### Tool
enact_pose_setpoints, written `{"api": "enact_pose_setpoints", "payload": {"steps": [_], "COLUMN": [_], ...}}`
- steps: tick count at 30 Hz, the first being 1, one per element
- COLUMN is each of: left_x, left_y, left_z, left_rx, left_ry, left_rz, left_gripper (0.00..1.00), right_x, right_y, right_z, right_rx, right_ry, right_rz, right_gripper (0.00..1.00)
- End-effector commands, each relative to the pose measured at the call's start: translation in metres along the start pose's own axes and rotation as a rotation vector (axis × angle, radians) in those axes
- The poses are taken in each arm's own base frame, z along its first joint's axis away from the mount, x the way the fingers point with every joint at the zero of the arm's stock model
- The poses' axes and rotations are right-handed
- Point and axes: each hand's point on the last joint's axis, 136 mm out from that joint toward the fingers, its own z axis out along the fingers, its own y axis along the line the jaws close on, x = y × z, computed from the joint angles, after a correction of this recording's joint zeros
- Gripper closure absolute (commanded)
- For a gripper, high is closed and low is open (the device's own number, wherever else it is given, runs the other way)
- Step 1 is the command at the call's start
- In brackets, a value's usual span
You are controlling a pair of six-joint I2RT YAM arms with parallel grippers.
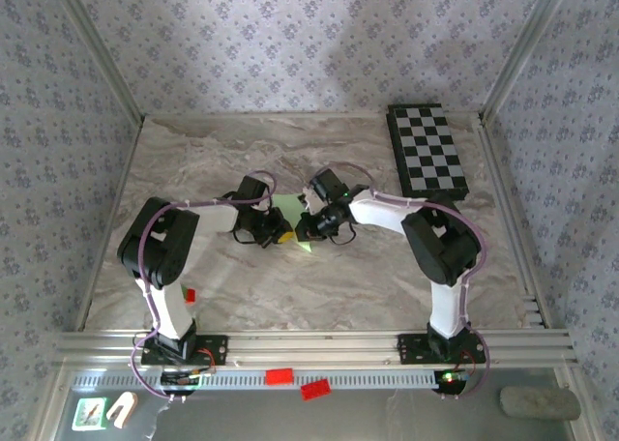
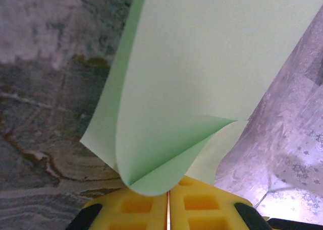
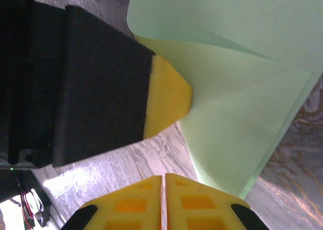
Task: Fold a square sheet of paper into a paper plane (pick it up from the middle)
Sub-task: Third fold the triangle at the center of the table.
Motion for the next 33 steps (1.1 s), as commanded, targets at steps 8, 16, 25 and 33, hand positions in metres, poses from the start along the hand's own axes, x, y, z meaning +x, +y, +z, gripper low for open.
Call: {"api": "enact_pose_setpoints", "payload": {"steps": [8, 16, 25, 33], "left_x": [0.002, 0.002, 0.002, 0.002], "left_y": [0.018, 0.018, 0.022, 0.030], "left_z": [0.006, 0.007, 0.007, 0.008], "left_rx": [-0.072, -0.074, -0.085, -0.121], "left_ry": [0.011, 0.010, 0.008, 0.005], "left_rz": [-0.027, -0.028, -0.038, -0.058], "left_gripper": [0.90, 0.90, 0.91, 0.91], "right_x": [0.008, 0.015, 0.020, 0.026], "right_y": [-0.010, -0.017, -0.026, -0.034], "right_z": [0.015, 0.020, 0.022, 0.023], "right_rx": [0.024, 0.044, 0.079, 0.117], "right_ry": [0.065, 0.091, 0.109, 0.129], "right_rz": [0.013, 0.023, 0.029, 0.027], "right_gripper": [0.91, 0.91, 0.91, 0.91]}}
